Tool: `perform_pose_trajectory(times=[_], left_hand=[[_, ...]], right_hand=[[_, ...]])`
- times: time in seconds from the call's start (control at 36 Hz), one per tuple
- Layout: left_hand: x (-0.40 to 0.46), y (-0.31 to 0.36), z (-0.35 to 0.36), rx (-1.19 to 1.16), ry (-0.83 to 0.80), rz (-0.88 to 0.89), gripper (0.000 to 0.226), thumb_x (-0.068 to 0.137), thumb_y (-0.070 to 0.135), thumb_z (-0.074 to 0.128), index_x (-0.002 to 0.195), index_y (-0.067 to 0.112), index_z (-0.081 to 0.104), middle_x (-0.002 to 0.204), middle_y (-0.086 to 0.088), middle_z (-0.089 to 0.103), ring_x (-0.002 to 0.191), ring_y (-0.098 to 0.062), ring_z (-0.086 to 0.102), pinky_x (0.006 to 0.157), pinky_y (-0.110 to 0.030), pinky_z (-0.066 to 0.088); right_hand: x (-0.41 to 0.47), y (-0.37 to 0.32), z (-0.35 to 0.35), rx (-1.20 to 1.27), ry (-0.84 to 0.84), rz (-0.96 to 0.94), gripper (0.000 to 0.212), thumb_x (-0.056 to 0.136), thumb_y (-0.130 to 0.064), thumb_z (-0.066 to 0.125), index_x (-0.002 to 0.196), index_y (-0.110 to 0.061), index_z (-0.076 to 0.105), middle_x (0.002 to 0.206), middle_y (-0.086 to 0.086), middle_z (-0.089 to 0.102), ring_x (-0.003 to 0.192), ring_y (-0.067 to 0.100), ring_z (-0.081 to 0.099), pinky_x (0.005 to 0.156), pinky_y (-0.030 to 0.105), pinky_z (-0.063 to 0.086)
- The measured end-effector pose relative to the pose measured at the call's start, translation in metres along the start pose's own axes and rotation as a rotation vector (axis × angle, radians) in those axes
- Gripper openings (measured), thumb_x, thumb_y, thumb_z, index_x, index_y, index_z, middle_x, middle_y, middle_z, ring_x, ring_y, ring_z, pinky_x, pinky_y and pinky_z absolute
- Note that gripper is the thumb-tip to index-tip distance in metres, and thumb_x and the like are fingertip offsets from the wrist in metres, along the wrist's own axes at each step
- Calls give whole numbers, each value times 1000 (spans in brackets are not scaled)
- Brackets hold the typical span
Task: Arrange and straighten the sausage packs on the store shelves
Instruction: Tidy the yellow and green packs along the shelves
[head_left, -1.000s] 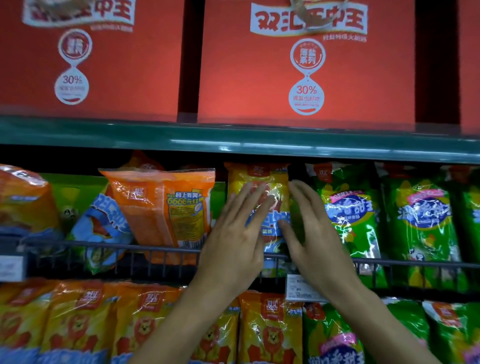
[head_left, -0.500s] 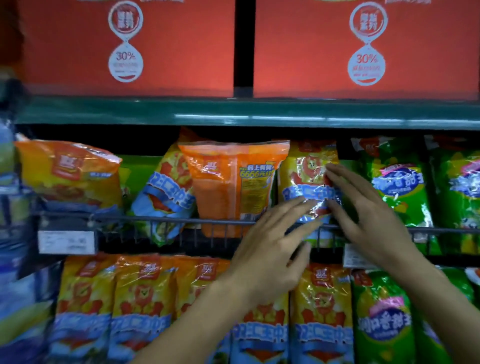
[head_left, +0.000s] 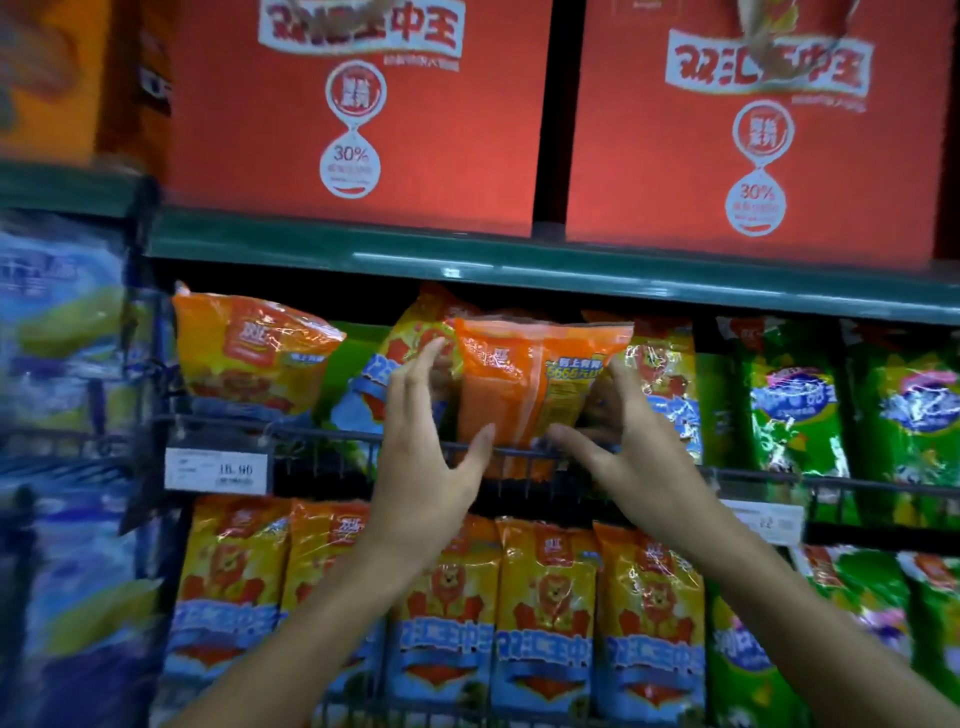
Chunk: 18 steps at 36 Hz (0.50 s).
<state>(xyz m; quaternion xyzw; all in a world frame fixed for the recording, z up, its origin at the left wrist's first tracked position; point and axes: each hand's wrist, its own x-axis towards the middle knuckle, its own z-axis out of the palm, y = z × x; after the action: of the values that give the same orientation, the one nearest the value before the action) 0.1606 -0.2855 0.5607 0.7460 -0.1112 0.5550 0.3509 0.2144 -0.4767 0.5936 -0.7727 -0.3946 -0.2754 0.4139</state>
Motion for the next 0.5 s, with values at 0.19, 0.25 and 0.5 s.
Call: perform_pose_trajectory(times=[0.19, 0.25, 0.5], left_hand=[[28, -8, -4, 58, -247, -58, 58, 91, 32, 75, 143, 17, 51, 136, 0, 60, 129, -19, 55, 108, -45, 48], [33, -5, -7, 3, -218, -44, 52, 89, 30, 78, 135, 19, 56, 129, 2, 64, 122, -17, 59, 102, -45, 52], [33, 67, -43, -361, -85, 79, 49, 92, 34, 70, 136, 33, 50, 129, 6, 63, 118, -8, 63, 92, -23, 56]], right_hand=[[8, 1, -9, -14, 29, -51, 31, 92, -15, 72, 91, -35, 48, 73, -27, 65, 71, -18, 60, 63, 3, 43], [10, -7, -12, -8, 56, -94, 27, 91, -16, 72, 98, -34, 54, 85, -19, 67, 81, -16, 63, 71, 7, 49], [-3, -73, -46, 89, 385, -372, 50, 88, -28, 70, 126, -50, 46, 104, -46, 61, 103, -13, 62, 87, 6, 46]])
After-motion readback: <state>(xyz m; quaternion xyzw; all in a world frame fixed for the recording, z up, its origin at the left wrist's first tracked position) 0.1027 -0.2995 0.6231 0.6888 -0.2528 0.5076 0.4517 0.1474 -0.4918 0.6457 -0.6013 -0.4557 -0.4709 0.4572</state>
